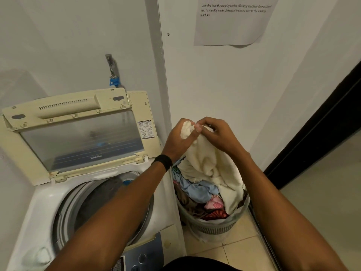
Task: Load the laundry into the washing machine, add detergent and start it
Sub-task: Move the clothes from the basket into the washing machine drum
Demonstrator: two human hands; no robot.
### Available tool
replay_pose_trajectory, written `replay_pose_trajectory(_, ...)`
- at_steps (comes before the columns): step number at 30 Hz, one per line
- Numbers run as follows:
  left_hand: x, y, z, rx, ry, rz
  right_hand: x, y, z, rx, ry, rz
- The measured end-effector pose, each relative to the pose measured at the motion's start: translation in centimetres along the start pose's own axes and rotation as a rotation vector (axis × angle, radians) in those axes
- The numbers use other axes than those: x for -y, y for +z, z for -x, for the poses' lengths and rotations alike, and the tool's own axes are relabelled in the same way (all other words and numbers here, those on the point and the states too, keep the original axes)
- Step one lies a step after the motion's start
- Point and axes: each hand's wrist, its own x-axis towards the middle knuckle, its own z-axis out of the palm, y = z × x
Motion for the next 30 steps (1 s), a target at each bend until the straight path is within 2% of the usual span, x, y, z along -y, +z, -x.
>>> replay_pose_trajectory(5, -0.2, 0.0, 0.0, 0.010, -0.002, -0.041, -0.4, 0.3, 0.4, -0.025, 0.038, -0.026)
replay_pose_trajectory(12, 0.7, -2.4, -0.4, -0.072, 0.032, -0.102, -1.4, -1.4, 2.1, -0.022, 0.180, 0.032)
replay_pose_trajectory(17, 0.7, -2.0, -0.2, -0.067, 0.056, -0.081, -0.8, -2.0, 2.0, -0.065, 0.160, -0.031)
replay_pose_trajectory(23, -0.6, 0.7, 0.1, 0.007, 0.023, 0.029, 0.5, 0.6, 0.8, 0.005, 0.012, -0.068)
replay_pose_trajectory(30, -0.4, -0.6, -0.1, -0.033, 0.015, -0.046, -0.3, -0.2, 1.9, 0.042, 0.137, -0.009)
